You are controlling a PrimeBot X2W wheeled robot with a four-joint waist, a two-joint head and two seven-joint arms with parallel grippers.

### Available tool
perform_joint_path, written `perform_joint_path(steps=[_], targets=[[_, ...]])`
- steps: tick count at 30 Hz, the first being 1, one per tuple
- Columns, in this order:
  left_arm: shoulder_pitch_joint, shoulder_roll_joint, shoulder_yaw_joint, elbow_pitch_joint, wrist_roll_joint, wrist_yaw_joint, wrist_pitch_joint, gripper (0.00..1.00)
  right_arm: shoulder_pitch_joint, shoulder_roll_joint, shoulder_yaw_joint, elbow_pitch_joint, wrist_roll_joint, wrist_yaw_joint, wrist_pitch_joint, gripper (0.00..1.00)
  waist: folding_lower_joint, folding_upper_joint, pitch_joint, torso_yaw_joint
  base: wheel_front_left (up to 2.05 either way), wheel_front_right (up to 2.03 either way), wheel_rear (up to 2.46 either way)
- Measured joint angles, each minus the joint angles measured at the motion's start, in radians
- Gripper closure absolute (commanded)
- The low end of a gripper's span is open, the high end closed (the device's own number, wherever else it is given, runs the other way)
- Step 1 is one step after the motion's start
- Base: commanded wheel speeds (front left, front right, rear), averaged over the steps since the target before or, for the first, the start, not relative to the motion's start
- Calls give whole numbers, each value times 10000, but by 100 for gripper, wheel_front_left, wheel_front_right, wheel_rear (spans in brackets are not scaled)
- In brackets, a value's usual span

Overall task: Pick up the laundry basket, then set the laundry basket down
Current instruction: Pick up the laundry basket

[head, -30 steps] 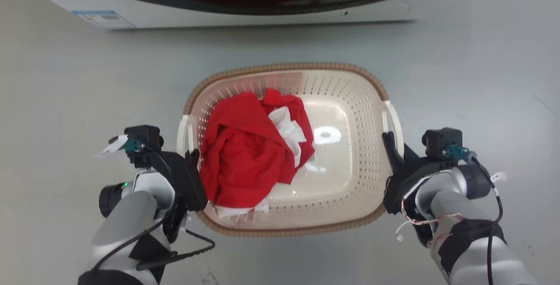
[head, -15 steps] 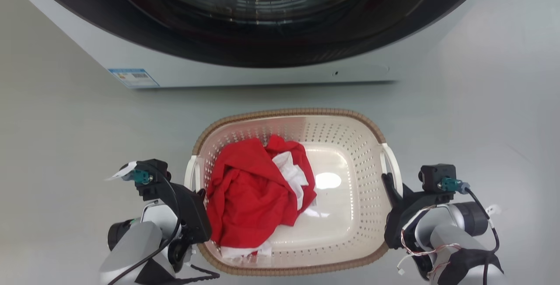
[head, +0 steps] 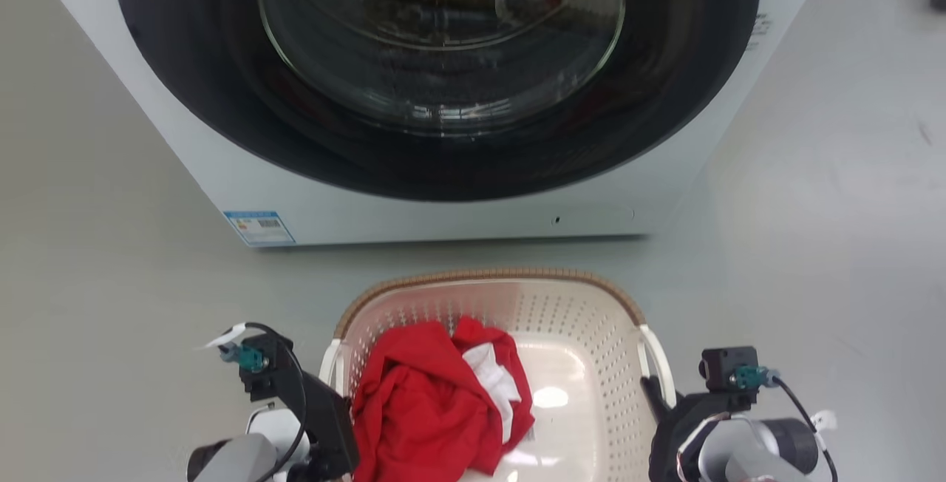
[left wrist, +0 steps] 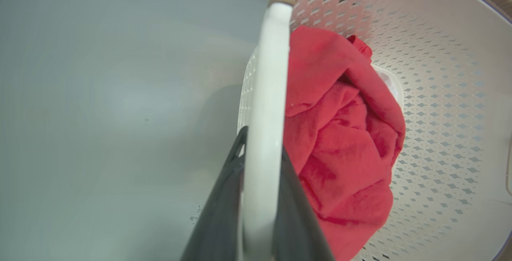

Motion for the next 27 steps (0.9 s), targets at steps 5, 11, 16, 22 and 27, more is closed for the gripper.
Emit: perform_joint_path(steps=[5, 11, 16, 22, 27], targets=[[468, 12, -58, 75, -29, 0, 303, 100, 607, 0, 345, -194, 399, 0, 399, 100, -1, 0, -698, 7, 0, 0, 0], [943, 42, -59, 132, -130, 0, 575, 100, 1077, 0, 616, -328, 761, 0, 869, 100, 0, 0, -1476, 19, 0, 0, 0], [1197, 42, -54, 169, -364, 0, 755, 100, 1336, 0, 742, -334, 1001, 0, 1198, 100, 0, -1, -2059, 28, 0, 0, 0], [1466, 54, -54, 205, -399, 6, 941, 100, 1499, 0, 897, -378, 1266, 0, 1582, 100, 0, 0, -2599, 18, 0, 0, 0], [1651, 52, -67, 217, -410, 6, 1139, 100, 1707, 0, 920, -366, 1569, 0, 1822, 100, 1, 0, -2907, -15, 0, 0, 0]])
